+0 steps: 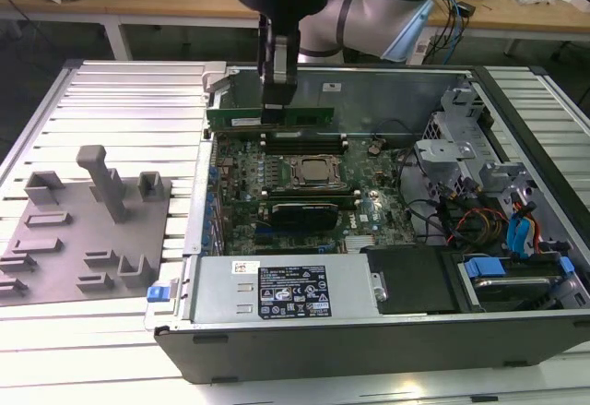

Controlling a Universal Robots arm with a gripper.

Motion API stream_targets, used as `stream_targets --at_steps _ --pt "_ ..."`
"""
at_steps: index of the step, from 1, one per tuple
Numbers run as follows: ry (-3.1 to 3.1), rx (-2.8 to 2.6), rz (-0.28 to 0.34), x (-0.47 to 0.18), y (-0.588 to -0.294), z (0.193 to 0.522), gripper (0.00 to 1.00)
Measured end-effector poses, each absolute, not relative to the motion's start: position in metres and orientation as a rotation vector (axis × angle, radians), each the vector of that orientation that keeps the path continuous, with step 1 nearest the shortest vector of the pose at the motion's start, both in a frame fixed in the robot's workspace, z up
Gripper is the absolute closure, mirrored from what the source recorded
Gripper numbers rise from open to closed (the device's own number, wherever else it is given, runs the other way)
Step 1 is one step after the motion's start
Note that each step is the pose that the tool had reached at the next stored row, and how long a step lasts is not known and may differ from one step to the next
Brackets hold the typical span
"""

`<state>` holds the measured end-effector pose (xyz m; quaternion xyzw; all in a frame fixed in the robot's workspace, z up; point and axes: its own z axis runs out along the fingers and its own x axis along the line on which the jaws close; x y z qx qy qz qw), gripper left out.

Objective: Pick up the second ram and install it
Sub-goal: 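Pick up the second ram and move it above second insertion slot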

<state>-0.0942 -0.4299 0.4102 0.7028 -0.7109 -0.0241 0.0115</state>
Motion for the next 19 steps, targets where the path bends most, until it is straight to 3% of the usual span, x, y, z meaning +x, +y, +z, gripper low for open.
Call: stream_targets --at_steps 19 --pt "-2.228 2.175 -0.08 -0.052 -0.43 0.408 0.86"
